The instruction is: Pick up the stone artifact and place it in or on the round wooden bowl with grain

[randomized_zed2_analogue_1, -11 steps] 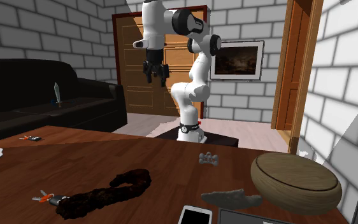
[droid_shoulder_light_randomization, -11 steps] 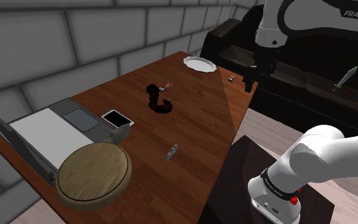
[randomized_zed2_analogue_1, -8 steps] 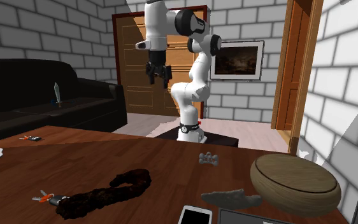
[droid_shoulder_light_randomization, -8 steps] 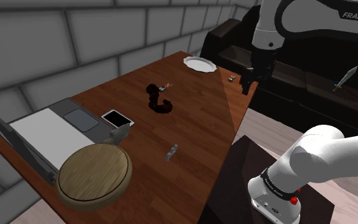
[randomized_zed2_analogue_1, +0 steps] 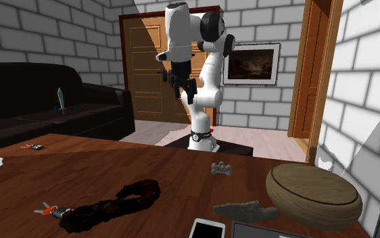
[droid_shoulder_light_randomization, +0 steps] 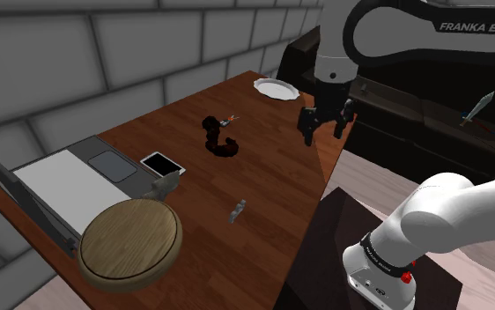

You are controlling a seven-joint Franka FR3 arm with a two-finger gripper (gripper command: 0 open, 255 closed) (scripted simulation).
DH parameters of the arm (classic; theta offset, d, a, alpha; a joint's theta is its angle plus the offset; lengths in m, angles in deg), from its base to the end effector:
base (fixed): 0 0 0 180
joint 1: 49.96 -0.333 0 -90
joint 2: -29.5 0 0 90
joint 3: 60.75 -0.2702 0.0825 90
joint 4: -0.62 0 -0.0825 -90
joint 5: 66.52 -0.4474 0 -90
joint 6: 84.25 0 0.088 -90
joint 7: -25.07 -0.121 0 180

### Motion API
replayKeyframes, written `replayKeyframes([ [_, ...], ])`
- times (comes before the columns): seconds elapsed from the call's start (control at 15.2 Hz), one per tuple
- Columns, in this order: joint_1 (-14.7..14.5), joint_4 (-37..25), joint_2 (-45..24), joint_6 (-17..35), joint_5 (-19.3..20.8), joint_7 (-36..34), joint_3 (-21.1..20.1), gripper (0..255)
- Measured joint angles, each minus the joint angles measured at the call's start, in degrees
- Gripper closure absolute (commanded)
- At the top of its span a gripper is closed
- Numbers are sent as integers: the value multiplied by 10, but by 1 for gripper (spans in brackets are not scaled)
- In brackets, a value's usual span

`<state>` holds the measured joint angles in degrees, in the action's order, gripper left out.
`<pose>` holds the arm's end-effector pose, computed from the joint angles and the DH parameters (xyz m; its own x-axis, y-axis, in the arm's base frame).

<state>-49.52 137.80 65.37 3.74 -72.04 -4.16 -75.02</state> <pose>0.4094 0.1103 0.4468 0.9205 -0.3432 -0.1869 -0.3155 -0.9349 0.1627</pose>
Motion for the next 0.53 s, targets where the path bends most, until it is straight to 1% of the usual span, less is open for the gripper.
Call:
replayKeyframes([
  [0.26,1,-32,-59,18,-41,-100,-51,0],
  [0.53,5,-66,-132,52,-69,-199,-99,0],
])
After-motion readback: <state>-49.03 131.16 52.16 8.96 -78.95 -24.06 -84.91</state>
